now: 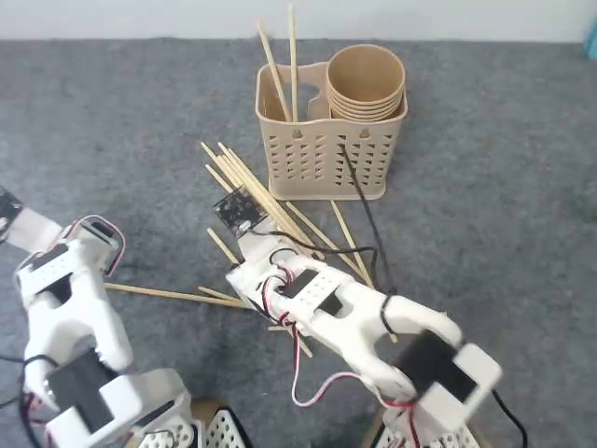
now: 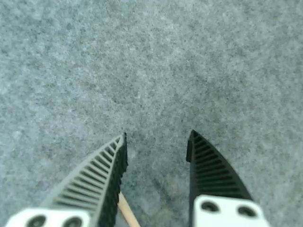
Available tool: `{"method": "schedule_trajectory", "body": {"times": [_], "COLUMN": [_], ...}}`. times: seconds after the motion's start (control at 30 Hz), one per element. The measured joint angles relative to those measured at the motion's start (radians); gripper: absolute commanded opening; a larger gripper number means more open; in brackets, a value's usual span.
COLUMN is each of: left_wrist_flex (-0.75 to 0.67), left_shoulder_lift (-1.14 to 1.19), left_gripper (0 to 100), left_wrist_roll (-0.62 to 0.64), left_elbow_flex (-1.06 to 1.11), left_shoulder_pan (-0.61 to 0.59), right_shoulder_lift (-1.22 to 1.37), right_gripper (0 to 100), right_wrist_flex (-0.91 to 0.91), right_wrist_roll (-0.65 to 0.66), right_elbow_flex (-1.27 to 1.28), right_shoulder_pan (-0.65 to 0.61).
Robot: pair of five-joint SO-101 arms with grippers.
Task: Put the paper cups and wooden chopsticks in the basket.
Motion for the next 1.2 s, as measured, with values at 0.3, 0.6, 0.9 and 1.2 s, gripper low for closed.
{"method": "schedule_trajectory", "body": {"times": [0.3,0.6,0.9,1.2], "left_wrist_flex": [0.000,0.000,0.000,0.000], "left_shoulder_lift": [0.000,0.000,0.000,0.000], "left_gripper": [20,20,20,20], "left_wrist_roll": [0.000,0.000,0.000,0.000], "left_elbow_flex": [0.000,0.000,0.000,0.000], "left_shoulder_pan": [0.000,0.000,0.000,0.000], "right_shoulder_lift": [-0.526,-0.948,-0.967,-0.821], "right_gripper": [0.6,0.6,0.6,0.6], "right_wrist_flex": [0.170,-0.083,-0.595,-0.819], "right_wrist_roll": [-0.015,-0.015,-0.015,-0.015], "right_elbow_flex": [0.091,0.100,0.100,-0.005], "right_shoulder_pan": [0.087,0.212,0.365,0.387]}}
